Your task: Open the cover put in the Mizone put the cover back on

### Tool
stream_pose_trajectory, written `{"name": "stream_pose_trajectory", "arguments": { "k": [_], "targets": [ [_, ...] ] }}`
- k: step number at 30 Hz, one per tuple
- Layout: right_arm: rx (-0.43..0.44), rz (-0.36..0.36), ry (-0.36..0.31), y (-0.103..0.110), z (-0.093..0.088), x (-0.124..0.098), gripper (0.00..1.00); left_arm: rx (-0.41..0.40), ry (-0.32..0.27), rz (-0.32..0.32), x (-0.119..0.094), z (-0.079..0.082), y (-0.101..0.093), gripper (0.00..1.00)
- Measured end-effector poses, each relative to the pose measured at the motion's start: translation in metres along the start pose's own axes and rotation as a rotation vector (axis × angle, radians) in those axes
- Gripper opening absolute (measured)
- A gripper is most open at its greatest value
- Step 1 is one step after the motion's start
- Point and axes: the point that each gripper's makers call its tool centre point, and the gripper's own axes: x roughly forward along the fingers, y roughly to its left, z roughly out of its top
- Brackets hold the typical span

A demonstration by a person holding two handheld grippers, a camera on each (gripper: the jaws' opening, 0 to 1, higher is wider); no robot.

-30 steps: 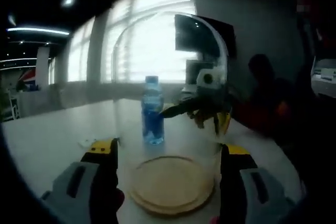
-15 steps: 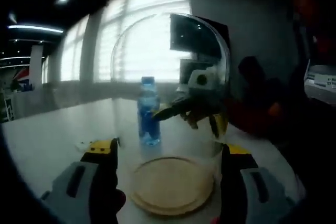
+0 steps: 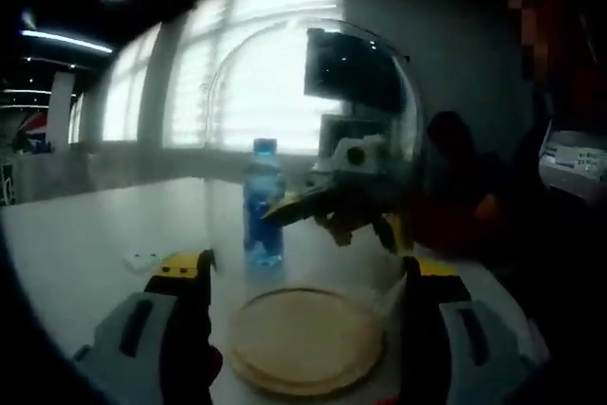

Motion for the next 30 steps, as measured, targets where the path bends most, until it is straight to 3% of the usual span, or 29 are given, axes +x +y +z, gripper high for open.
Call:
{"name": "stream_pose_trajectory", "arguments": {
  "k": [12,30],
  "targets": [
    [0.034,0.037,-0.078,0.000,0.001,0.008,0.84,-0.005,-0.016,-0.009,0.000,-0.001,-0.001,0.72],
    [0.032,0.055,-0.114,0.002,0.004,0.011,0.86,0.003,-0.018,-0.011,0.002,-0.003,-0.003,0.71]
  ]
}}
